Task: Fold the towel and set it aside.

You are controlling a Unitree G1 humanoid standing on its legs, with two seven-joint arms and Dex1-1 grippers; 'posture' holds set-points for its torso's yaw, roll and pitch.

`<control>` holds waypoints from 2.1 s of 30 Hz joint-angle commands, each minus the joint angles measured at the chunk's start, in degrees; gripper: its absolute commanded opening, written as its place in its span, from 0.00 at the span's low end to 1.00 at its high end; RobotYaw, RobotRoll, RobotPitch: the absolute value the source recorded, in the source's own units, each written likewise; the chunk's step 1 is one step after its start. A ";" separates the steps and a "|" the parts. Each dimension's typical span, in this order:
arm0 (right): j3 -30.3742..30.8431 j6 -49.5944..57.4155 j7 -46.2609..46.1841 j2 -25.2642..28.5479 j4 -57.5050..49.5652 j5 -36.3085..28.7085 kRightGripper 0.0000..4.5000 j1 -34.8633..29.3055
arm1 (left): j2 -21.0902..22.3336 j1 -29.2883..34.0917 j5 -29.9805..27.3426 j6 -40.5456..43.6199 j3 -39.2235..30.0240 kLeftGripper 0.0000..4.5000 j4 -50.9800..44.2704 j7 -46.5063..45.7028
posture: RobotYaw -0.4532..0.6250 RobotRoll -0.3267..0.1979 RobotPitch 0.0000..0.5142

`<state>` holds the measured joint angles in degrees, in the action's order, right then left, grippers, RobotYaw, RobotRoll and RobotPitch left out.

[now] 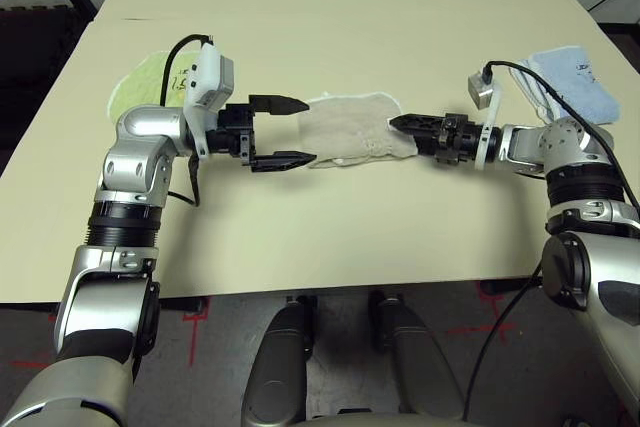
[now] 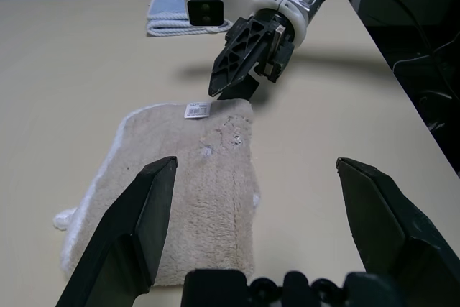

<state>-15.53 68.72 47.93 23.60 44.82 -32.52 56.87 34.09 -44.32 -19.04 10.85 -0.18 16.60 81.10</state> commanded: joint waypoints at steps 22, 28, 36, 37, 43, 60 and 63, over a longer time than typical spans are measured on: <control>5.10 4.65 3.22 4.31 -1.40 0.41 0.99 -1.42 | 0.13 0.23 -0.53 -0.13 1.21 1.00 0.03 0.31 | 0.49 0.62 0.45; 2.18 6.56 3.04 9.51 0.50 -0.09 0.99 -0.28 | 0.01 1.33 -0.88 0.25 1.35 1.00 -1.06 0.04 | 0.49 0.62 0.44; 3.98 9.56 3.30 9.60 -1.53 -0.62 0.99 -1.89 | -0.46 2.01 -1.31 0.71 1.58 1.00 -2.06 -0.51 | 0.50 0.62 0.44; 3.96 9.67 3.16 9.14 -1.76 -0.66 0.99 -1.96 | -0.43 2.01 -1.37 0.81 1.60 1.00 -2.16 -0.56 | 0.50 0.62 0.44; 4.76 5.49 1.93 3.71 1.63 1.16 0.99 0.38 | 0.26 2.17 -1.77 1.85 1.67 1.00 -3.01 -0.80 | 0.51 0.62 0.46; 8.23 0.57 4.95 -0.57 7.39 4.35 0.99 4.34 | 1.20 2.61 -2.03 3.50 1.74 1.00 -4.34 -0.94 | 0.52 0.62 0.47; 8.60 1.23 5.28 -0.59 6.40 4.32 0.90 3.79 | 1.22 2.50 -1.98 3.46 1.84 1.00 -4.11 -0.73 | 0.51 0.62 0.47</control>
<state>-8.24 68.45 53.21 23.32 51.55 -29.13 62.33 34.81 -42.31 -20.60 14.13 0.75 13.64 79.93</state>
